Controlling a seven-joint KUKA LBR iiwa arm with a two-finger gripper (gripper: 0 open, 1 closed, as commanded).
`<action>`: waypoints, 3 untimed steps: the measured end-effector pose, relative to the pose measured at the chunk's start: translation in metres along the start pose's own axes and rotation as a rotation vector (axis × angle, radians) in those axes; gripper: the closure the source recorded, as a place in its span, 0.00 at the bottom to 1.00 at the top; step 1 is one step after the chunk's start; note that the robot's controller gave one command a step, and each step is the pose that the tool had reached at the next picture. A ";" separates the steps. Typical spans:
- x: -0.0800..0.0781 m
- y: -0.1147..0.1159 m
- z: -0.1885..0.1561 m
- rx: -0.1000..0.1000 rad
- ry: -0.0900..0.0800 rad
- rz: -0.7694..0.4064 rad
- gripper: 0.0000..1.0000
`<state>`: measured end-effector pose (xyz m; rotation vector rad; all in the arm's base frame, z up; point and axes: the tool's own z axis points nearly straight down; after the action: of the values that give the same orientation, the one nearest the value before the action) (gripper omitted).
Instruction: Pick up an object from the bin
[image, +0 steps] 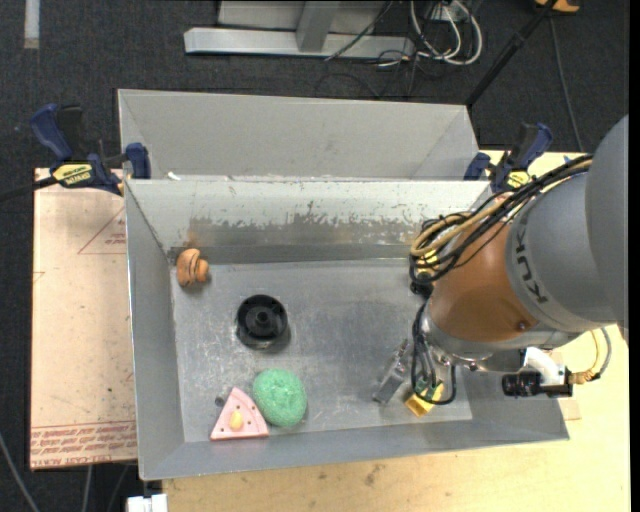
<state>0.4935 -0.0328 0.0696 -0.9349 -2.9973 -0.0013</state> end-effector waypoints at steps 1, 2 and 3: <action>0.000 0.000 0.000 0.000 -0.001 -0.002 0.00; 0.000 0.000 0.000 0.000 -0.001 -0.002 0.00; -0.015 -0.041 -0.032 0.000 0.000 -0.016 0.00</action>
Offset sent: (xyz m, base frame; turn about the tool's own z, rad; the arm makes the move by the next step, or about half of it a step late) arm 0.0000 0.0000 0.0000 0.0000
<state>0.4831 -0.0748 0.1014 -0.9102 -3.0046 -0.0013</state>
